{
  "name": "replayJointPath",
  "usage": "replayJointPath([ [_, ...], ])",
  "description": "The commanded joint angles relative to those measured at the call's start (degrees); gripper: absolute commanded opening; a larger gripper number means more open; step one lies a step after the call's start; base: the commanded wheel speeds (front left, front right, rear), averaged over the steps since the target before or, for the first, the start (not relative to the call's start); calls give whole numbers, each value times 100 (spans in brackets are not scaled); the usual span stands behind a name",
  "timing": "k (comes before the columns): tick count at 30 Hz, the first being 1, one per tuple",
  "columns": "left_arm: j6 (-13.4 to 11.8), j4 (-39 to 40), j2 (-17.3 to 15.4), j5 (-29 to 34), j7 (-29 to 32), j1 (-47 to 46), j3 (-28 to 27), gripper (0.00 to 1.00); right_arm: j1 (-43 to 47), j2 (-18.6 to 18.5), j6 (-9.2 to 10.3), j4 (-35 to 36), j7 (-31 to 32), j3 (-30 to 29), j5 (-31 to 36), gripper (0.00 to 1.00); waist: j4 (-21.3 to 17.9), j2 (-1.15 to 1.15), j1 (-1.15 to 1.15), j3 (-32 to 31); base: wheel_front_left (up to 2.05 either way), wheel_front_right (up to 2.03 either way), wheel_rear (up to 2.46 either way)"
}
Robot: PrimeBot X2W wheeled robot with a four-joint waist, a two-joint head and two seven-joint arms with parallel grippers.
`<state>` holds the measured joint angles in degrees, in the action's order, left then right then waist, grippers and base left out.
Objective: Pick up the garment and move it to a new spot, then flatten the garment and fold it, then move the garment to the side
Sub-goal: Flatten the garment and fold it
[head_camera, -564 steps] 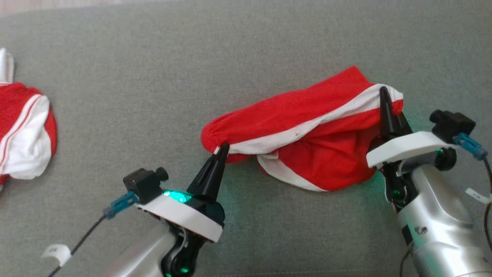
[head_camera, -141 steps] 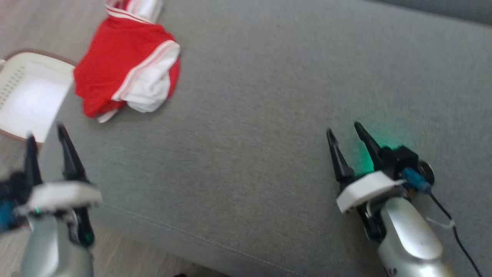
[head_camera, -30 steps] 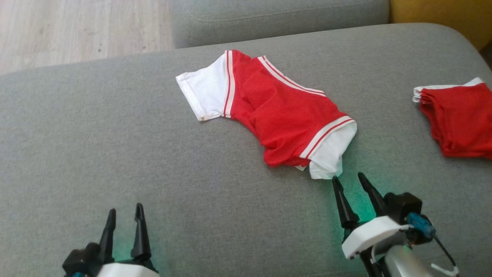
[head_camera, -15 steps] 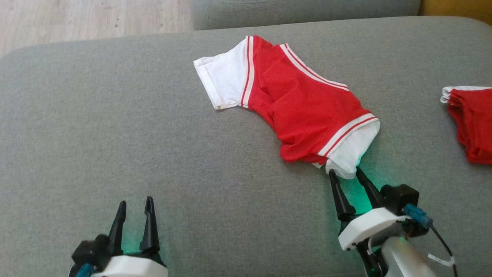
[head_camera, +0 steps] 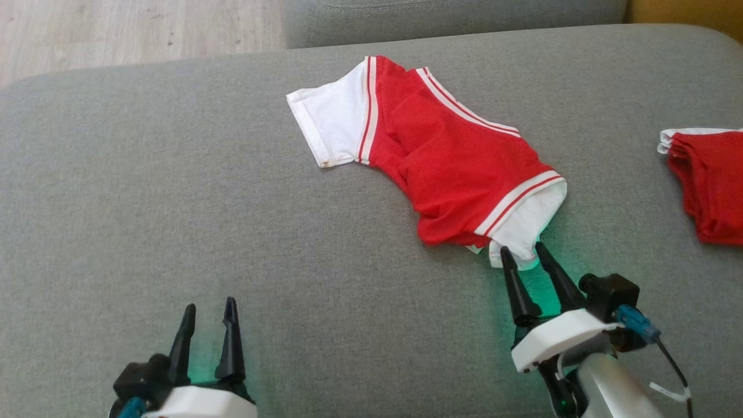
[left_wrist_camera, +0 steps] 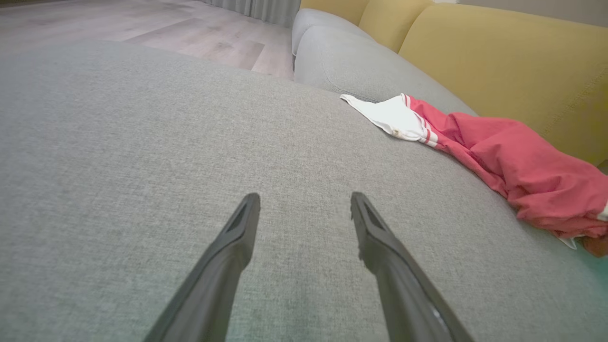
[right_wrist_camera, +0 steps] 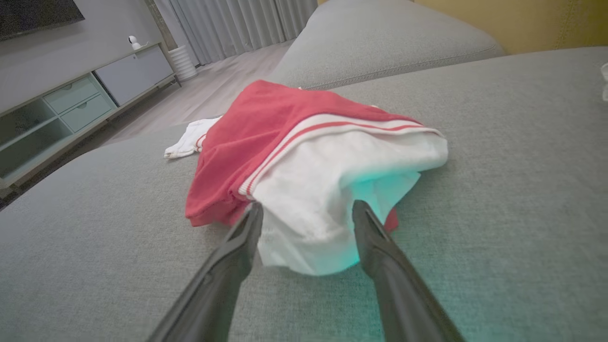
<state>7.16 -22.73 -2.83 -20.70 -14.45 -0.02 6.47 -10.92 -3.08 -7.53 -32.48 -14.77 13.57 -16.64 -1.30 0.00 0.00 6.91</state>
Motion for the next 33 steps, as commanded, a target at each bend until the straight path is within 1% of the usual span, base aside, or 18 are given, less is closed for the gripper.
replayJointPath([
  [1, 28, 116, -5, -43, -55, -236, -115, 100, -100, 20, 4, 138, -23, 129, -8, 60, -2, 0, 0, 3, 0, 0, 0],
  [2, 28, 113, -5, -45, -55, -245, -105, 100, -122, 20, 4, 118, -23, 128, -6, 33, -2, 0, 0, 8, 0, 0, 0],
  [3, 29, 109, -5, -49, -55, -256, -97, 100, -149, 20, 4, 95, -23, 122, -7, 0, 1, 0, 0, 15, 0, 0, 0],
  [5, 29, 97, -5, -57, -55, -282, -78, 100, -220, 20, 4, 95, -23, 92, -9, 0, 16, 0, 0, 31, 0, 0, 0],
  [8, 30, 73, -5, -36, -55, -309, -58, 100, -312, 20, 4, 298, -23, -13, 15, 0, 49, 0, 0, 39, 0, 0, 0],
  [12, 31, 58, -5, -61, -55, -285, -65, 100, -562, 20, 4, 956, -23, -143, 3, 0, 88, 0, 0, -4, 0, 0, 0],
  [15, 31, 30, -5, -100, -55, -238, -60, 100, -1030, 20, 4, 1440, -23, 13, 85, 0, 114, 0, 0, -90, 0, 0, 0],
  [19, 32, 2, -5, -217, -55, -210, 3, 100, -2058, -49, 4, 1810, -23, 401, 250, 0, 228, 0, 0, -213, 0, 0, 0],
  [22, 32, -20, -5, -312, -55, -230, 139, 100, -2923, -154, 4, 1669, -23, 820, 300, 0, 440, 0, 0, -292, 0, 0, 0],
  [25, 32, -64, -5, -406, -55, -257, 317, 100, -3750, -159, 4, 1342, -23, 1192, 300, 0, 779, 0, 0, -335, 0, 0, 0],
  [27, 32, -112, -5, -459, -55, -272, 489, 100, -4281, -127, 4, 1049, -23, 1314, 325, 0, 1039, 0, 0, -348, 0, 0, 0],
  [30, 32, -150, -5, -518, -55, -302, 743, 100, -4980, -79, 4, 582, -23, 1211, 459, 0, 1439, 0, 0, -357, 0, 0, 0],
  [33, 32, -189, -5, -556, -55, -292, 854, 100, -5464, -55, 4, 154, -23, 798, 689, 0, 1781, 0, 0, -363, 0, 0, 0],
])
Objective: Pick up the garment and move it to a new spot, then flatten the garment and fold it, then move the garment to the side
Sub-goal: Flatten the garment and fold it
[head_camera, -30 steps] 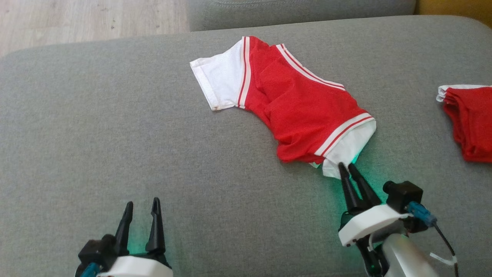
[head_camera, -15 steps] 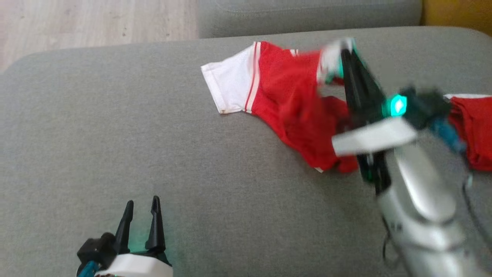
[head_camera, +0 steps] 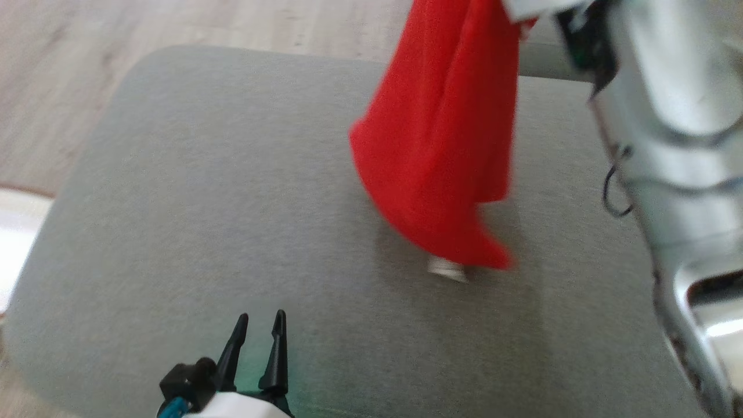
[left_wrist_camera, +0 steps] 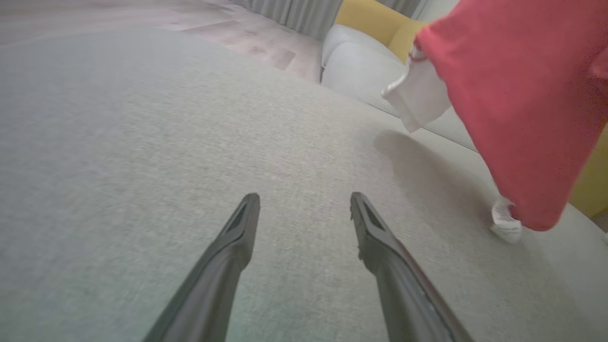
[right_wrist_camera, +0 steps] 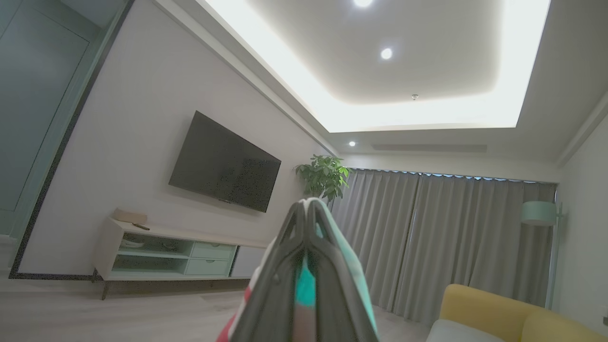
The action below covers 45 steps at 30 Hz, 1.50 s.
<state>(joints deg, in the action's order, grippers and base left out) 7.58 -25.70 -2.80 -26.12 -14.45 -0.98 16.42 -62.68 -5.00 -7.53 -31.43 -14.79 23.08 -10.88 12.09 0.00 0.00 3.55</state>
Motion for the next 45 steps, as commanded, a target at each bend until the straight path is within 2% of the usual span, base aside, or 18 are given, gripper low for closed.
replayJointPath([
  [1, -15, 98, -8, -27, -55, -182, -142, 100, -412, 138, 4, -64, -21, -308, 221, 0, 517, 0, 0, -26, 0, 0, 0],
  [6, -26, 74, -8, -33, -55, -99, -232, 100, -697, -36, 4, -375, -21, -902, 715, 0, 666, 0, 0, 21, 0, 0, 0],
  [11, -34, 125, -8, -51, -55, -53, -377, 100, -244, -325, 4, -354, -21, -759, 788, 0, 496, 0, 0, 65, 0, 0, 0],
  [16, -28, 157, -8, -36, -55, -59, -470, 100, 970, -923, 4, -462, -21, -509, 552, 0, 40, 0, 0, 139, 0, 0, 0],
  [17, -26, 170, -8, -19, -55, -101, -479, 100, 1562, -1151, 4, -534, -21, -486, 436, 0, -148, 0, 0, 178, 0, 0, 0],
  [20, -21, 183, -8, 1, -55, -183, -469, 100, 2489, -1398, 4, -576, -21, -436, 239, 0, -400, 0, 0, 226, 0, 0, 0],
  [23, -17, 174, -8, 21, -55, -256, -482, 100, 3324, -1486, 4, -582, -21, -260, 99, 0, -646, 0, 0, 261, 0, 0, 0],
  [24, -16, 168, -8, 20, -55, -281, -489, 100, 3559, -1475, 4, -581, -21, -246, 31, 23, -721, 0, 0, 271, 0, 0, 0],
  [25, -15, 163, -8, 32, -55, -309, -490, 100, 3765, -1452, 4, -575, -21, -246, -14, 70, -791, 0, 0, 282, 0, 0, 0],
  [26, -14, 157, -8, 34, -55, -334, -494, 100, 3942, -1420, 4, -564, -21, -253, -28, 100, -855, 0, 0, 292, 0, 0, 0],
  [37, -10, 182, -8, -250, -55, -889, -471, 100, 4680, -618, 4, -167, -21, -1179, 116, 100, -1304, 0, 0, 491, 0, 0, 0],
  [41, -10, 64, -8, -264, -55, -1512, -466, 100, 4724, -418, 4, 41, -21, -1284, 228, 100, -1375, 0, 0, 687, 0, 0, 0],
  [45, -9, -406, -8, -385, -55, -2395, -429, 100, 4680, -286, 4, 222, -21, -1260, 297, 100, -1430, 0, 0, 911, 0, 0, 0],
])
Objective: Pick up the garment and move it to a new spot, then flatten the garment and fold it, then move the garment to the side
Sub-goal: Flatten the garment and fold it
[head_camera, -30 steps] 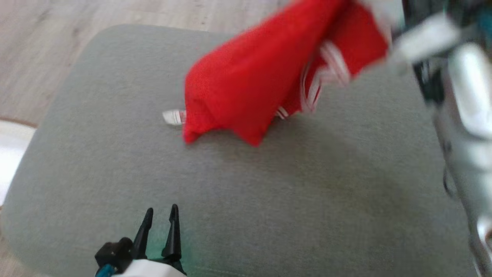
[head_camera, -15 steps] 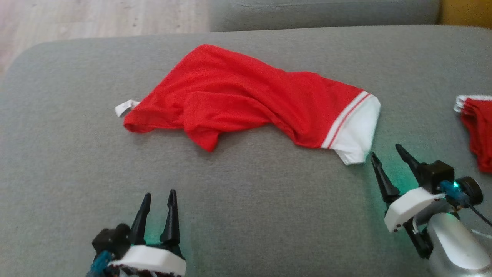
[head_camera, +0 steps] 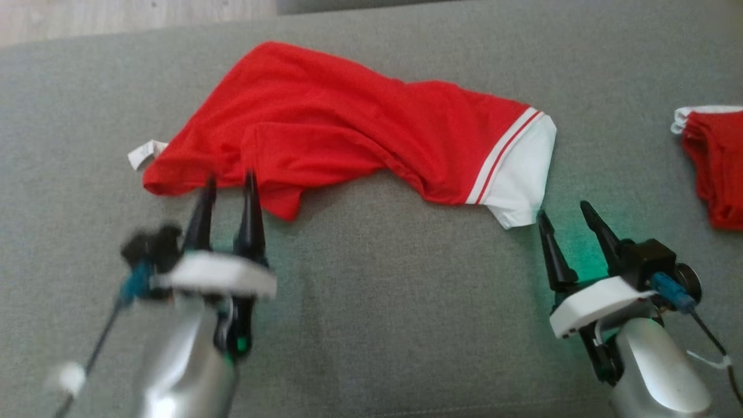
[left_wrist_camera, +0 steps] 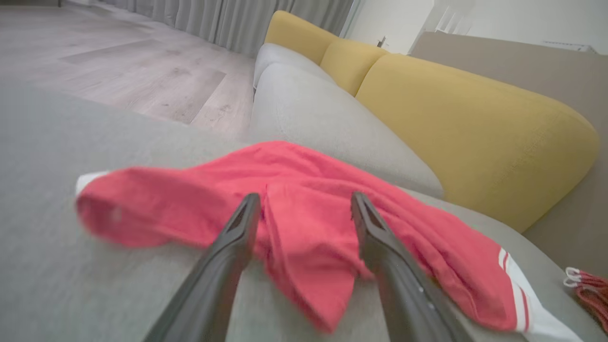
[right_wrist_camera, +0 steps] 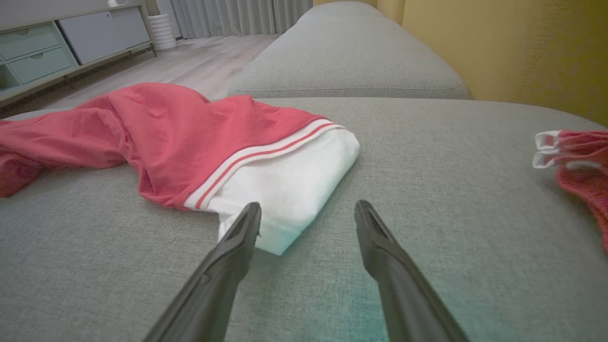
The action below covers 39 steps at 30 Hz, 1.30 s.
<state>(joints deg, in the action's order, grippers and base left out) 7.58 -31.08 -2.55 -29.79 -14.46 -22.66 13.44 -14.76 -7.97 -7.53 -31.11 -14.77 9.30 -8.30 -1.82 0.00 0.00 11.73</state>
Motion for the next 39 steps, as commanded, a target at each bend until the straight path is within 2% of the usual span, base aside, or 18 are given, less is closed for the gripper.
replayJointPath([
  [1, -9, -42, -32, -73, -54, -456, -95, 100, -125, 36, 4, 225, -23, 133, 53, 100, -57, 0, 0, 147, 0, 0, 0],
  [5, -9, -936, -75, -409, -35, -1327, 111, 100, -221, 102, 4, 309, -23, 231, 65, 100, -161, 0, 0, 353, 0, 0, 0],
  [9, -9, -1745, -263, -711, 178, -2041, 300, 100, -315, 136, 4, 340, -23, 318, 42, 100, -282, 0, 0, 539, 0, 0, 0],
  [15, -9, -2603, -435, -854, 393, -2531, 445, 100, -383, 186, 4, 374, -23, 336, 28, 100, -394, 0, 0, 698, 0, 0, 0],
  [19, -9, -2849, -388, -1074, 440, -2633, 609, 100, -390, 208, 4, 397, -23, 309, 29, 100, -401, 0, 0, 746, 0, 0, 0],
  [27, -9, -2657, -356, -1343, 183, -2552, 1253, 100, -413, 219, 4, 319, -23, 301, 28, 100, -285, 0, 0, 709, 0, 0, 0],
  [28, -9, -2605, -360, -1371, 138, -2542, 1330, 96, -415, 220, 4, 304, -23, 313, 25, 100, -271, 0, 0, 699, 0, 0, 0],
  [29, -9, -2560, -374, -1404, 92, -2533, 1383, 71, -417, 221, 4, 291, -23, 322, 21, 100, -258, 0, 0, 688, 0, 0, 0],
  [30, -9, -2510, -394, -1412, 53, -2529, 1456, 17, -419, 223, 4, 277, -23, 331, 18, 100, -247, 0, 0, 676, 0, 0, 0],
  [31, -9, -2461, -423, -1400, 17, -2530, 1521, 0, -420, 226, 4, 262, -23, 339, 13, 100, -233, 0, 0, 659, 0, 0, 0],
  [35, -9, -2076, -509, -1268, -46, -2541, 1692, 0, -363, 227, 4, 182, -23, 324, -32, 100, -126, 0, 0, 522, 0, 0, 0],
  [39, -9, -1052, -517, -818, -51, -2214, 1696, 0, -205, 229, 4, 121, -23, 221, -84, 100, 99, 0, 0, 222, 0, 0, 0],
])
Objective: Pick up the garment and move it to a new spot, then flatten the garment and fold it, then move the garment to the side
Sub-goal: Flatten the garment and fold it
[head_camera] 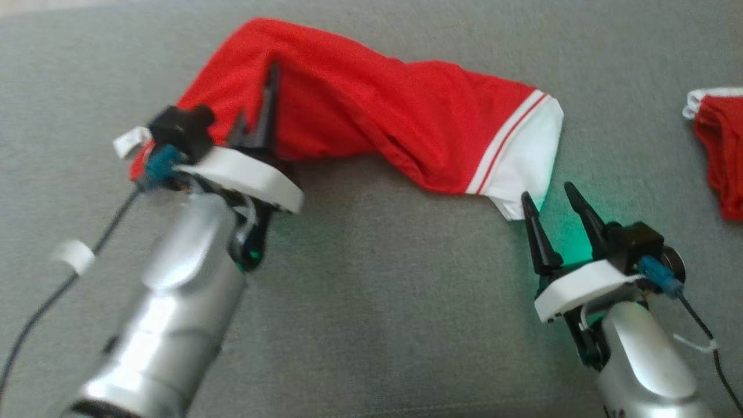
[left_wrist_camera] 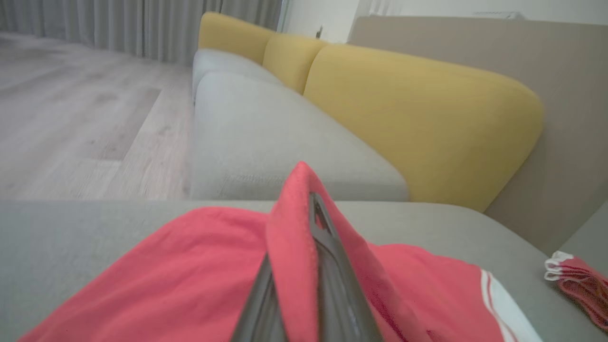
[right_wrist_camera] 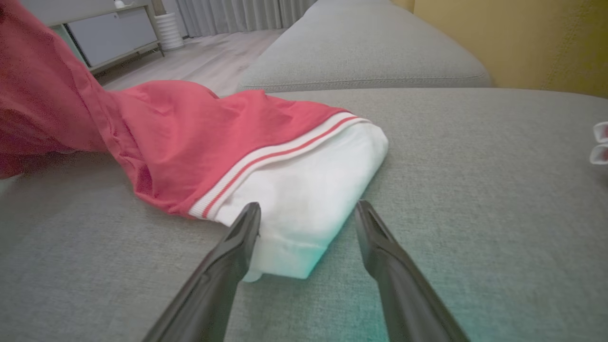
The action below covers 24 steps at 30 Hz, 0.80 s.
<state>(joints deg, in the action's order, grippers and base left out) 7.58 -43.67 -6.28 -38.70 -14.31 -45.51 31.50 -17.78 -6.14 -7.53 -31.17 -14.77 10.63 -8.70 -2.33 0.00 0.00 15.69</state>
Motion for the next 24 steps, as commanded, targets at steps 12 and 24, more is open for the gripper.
replayJointPath([
  [12, -9, 1596, -392, 540, -68, 2377, 956, 100, 547, 181, 4, -69, -23, 87, -150, 100, 664, 0, 0, -1012, 0, 0, 0],
  [24, -9, 1507, -173, 468, -68, 2953, -128, 100, 555, 173, 4, -98, -23, 92, -134, 100, 698, 0, 0, -918, 0, 0, 0],
])
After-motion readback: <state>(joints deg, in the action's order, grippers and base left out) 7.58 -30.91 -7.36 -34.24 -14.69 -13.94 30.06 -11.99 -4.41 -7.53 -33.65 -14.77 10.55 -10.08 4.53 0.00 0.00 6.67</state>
